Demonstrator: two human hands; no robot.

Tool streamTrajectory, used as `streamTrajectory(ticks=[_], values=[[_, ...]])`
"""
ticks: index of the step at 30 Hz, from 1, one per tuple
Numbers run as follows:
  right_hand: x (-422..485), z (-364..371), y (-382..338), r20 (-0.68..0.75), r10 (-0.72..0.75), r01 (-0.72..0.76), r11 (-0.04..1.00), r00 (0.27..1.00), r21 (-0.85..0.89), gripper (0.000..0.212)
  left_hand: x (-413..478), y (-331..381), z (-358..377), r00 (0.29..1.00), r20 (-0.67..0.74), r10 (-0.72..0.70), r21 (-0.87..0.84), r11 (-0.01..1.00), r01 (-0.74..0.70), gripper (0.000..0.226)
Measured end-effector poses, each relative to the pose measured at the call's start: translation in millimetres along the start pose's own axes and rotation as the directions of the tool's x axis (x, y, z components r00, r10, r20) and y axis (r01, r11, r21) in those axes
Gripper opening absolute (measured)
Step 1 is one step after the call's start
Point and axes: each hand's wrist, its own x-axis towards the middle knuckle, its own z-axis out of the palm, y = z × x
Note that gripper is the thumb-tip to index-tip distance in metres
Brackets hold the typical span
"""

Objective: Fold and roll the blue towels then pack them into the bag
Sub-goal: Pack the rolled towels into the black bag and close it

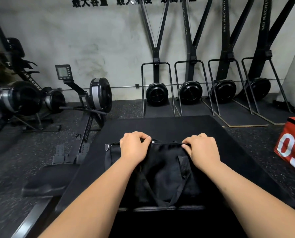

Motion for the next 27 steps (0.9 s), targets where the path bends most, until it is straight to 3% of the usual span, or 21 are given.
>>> streamTrajectory(ticks=[4, 7, 10, 14, 22, 25, 27], values=[[9, -4, -41, 0.031, -0.128, 0.124, 0.987, 0.991, 0.103, 0.03, -2, -14, -17, 1.0, 0.011, -0.014, -0.01, 1.0, 0.015, 0.017], [16, -2, -73, 0.044, -0.213, 0.209, 0.974, 0.976, 0.086, 0.028, -6, -12, -20, 1.0, 0.02, -0.003, 0.002, 1.0, 0.003, 0.016], [17, 3, -83, 0.039, -0.193, 0.192, 0.981, 0.98, 0.029, 0.017, -9, -16, -28, 1.0, -0.01, -0.003, 0.035, 0.999, 0.003, 0.016], [15, 9, -74, -0.043, -0.124, 0.127, 0.989, 0.991, 0.074, 0.008, -6, -49, -52, 0.995, -0.056, -0.08, 0.059, 0.995, 0.083, 0.016], [14, 19, -74, -0.084, -0.119, 0.128, 0.986, 0.989, 0.103, 0.004, -4, -105, -99, 0.954, -0.204, -0.219, 0.139, 0.958, 0.25, 0.017], [16, 19, -77, -0.066, -0.137, 0.144, 0.982, 0.988, 0.119, 0.006, -7, -105, -100, 0.957, -0.204, -0.205, 0.168, 0.956, 0.241, 0.015], [16, 19, -75, -0.024, -0.153, 0.155, 0.974, 0.988, 0.164, 0.011, -8, -102, -99, 0.971, -0.211, -0.109, 0.203, 0.967, 0.152, 0.013]])
